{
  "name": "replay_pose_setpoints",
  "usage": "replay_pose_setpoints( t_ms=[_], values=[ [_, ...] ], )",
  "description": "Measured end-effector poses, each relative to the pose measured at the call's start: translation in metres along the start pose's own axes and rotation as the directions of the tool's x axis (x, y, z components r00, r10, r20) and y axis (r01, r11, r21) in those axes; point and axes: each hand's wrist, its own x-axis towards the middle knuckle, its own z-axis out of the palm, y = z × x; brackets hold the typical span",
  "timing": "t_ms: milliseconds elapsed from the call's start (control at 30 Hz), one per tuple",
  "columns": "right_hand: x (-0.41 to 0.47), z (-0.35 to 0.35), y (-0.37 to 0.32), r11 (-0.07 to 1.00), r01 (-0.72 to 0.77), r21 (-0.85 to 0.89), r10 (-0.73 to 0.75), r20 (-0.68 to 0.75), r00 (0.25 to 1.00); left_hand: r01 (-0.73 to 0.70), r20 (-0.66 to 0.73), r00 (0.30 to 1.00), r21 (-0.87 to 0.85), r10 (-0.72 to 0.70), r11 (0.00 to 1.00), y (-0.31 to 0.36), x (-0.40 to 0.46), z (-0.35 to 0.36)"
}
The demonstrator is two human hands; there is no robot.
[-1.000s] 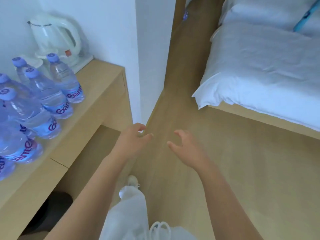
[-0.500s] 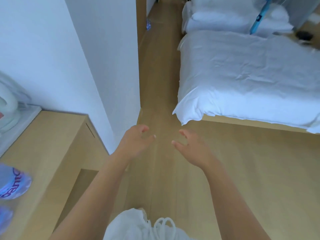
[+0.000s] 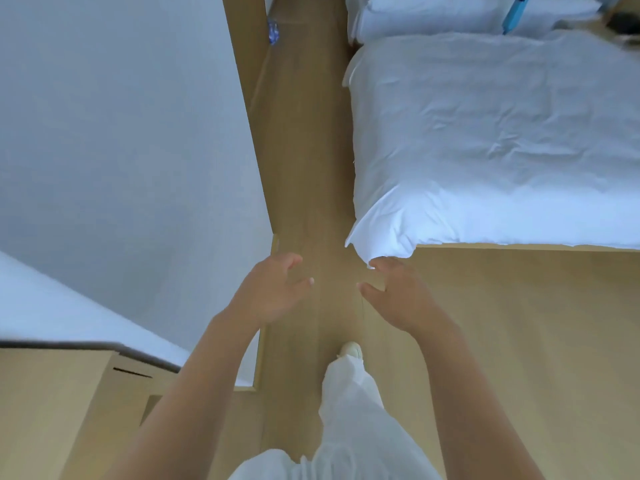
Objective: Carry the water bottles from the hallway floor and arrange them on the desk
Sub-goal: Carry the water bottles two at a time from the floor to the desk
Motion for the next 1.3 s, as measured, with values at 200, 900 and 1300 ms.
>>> replay_pose_setpoints(
  t_ms=[200, 900, 1300],
  values=[
    [0.124, -0.058, 0.017, 0.997, 0.061, -0.048, -0.062, -0.016, 0.998, 0.016, 0.006, 1.0, 0.167, -0.017, 0.986, 0.044, 0.123, -0.03],
    [0.487, -0.178, 0.03, 0.994, 0.091, -0.058, -0.094, -0.056, 0.994, 0.004, -0.038, 0.999, -0.028, -0.005, 1.0, 0.088, 0.491, -0.106],
    [0.725, -0.21, -0.044, 0.994, 0.061, -0.088, -0.065, -0.044, 0.997, 0.012, 0.044, 0.999, -0.009, -0.011, 1.0, 0.058, 0.721, -0.207]
  ],
)
